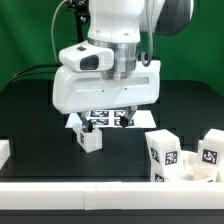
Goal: Assemble stool
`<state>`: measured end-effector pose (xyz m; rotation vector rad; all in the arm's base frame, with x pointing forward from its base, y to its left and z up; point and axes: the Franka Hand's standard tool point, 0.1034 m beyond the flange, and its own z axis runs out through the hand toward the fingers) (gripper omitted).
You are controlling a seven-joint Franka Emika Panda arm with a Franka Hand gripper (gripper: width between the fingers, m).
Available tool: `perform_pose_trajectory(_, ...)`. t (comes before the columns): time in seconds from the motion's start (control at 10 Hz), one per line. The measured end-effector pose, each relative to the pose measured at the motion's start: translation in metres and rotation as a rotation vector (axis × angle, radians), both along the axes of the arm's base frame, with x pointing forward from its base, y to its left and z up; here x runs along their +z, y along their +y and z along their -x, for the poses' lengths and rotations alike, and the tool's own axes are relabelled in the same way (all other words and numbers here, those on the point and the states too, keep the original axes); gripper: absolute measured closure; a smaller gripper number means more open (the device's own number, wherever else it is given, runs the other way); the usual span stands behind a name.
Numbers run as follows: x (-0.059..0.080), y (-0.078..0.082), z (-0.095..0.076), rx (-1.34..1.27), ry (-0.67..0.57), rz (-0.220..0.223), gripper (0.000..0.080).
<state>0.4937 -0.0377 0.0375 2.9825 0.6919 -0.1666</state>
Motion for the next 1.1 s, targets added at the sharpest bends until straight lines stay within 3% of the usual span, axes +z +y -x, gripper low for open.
perform_pose_trajectory(0.1,-0.004,-0.002,0.004,-0.063,0.102,0.052,0.0151)
perform_pose_trajectory(0.2,-0.005,0.001,0.004,-0.085,0.210,0.134,0.0151)
perform_pose_trajectory(0.3,-0.007,0.008,0.003,-0.121,0.259,0.165,0.0151)
perform_pose_trajectory(0.6,-0.008,0.007,0.010,-0.144,0.432,0.215,0.0151)
perform_pose_trajectory(0.7,-0.007,-0.002,0.010,-0.127,0.491,0.227,0.0151)
perform_pose_trajectory(0.9,-0.003,-0.028,0.018,-0.148,0.647,0.293,0.0151)
perform_pose_trajectory(1.1,-0.006,-0.030,0.017,-0.163,0.684,0.318,0.0151)
